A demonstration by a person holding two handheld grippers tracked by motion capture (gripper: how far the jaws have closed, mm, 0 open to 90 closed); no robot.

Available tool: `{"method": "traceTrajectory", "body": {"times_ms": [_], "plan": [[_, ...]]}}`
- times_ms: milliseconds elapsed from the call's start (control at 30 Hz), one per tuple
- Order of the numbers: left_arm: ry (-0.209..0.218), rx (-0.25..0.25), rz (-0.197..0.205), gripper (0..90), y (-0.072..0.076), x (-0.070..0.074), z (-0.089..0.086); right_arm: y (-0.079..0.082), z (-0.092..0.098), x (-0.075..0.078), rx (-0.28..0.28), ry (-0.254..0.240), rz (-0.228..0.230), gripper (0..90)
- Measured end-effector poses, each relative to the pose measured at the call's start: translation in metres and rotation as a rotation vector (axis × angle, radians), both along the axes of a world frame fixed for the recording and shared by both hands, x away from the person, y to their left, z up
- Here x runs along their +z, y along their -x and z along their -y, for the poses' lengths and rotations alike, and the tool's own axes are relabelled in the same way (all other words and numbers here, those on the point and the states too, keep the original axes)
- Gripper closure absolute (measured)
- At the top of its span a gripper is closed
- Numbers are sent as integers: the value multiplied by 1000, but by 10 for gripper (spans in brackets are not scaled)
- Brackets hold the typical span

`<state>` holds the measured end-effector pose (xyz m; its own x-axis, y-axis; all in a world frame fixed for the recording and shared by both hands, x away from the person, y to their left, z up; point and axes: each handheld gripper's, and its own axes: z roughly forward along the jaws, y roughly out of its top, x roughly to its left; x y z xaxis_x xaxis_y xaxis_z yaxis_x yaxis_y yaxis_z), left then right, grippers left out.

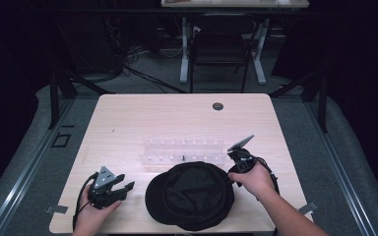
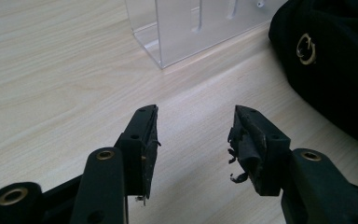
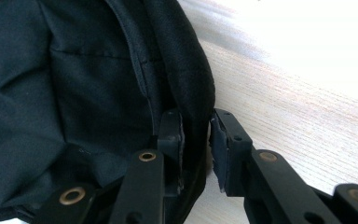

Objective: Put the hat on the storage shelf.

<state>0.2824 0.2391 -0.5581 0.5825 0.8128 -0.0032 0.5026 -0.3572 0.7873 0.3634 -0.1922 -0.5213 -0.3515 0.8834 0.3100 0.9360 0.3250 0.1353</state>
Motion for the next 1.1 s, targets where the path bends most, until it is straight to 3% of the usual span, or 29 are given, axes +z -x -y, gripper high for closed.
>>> {"method": "traceTrajectory", "body": {"times_ms": [33,100,133,567,700,733,967,1100], "plan": [[0,0,0,509,0,0,0,0,0,0,0,0,0,741],[0,-1,0,509,0,0,0,0,-1,-5,-51,-34,5,744],[0,-1,0,508,0,0,0,-2,0,-3,-20,-17,-20,747],[0,1,1,508,0,0,0,-3,-3,-5,-9,-17,-55,862],[-1,2,1,508,0,0,0,-3,-4,-3,-5,-9,-53,869],[0,3,0,508,0,0,0,-1,-6,-4,-27,-12,-40,870],[2,7,0,508,0,0,0,1,-6,1,2,20,-38,876],[4,11,-1,508,0,0,0,5,-3,7,-19,28,-30,878]]}}
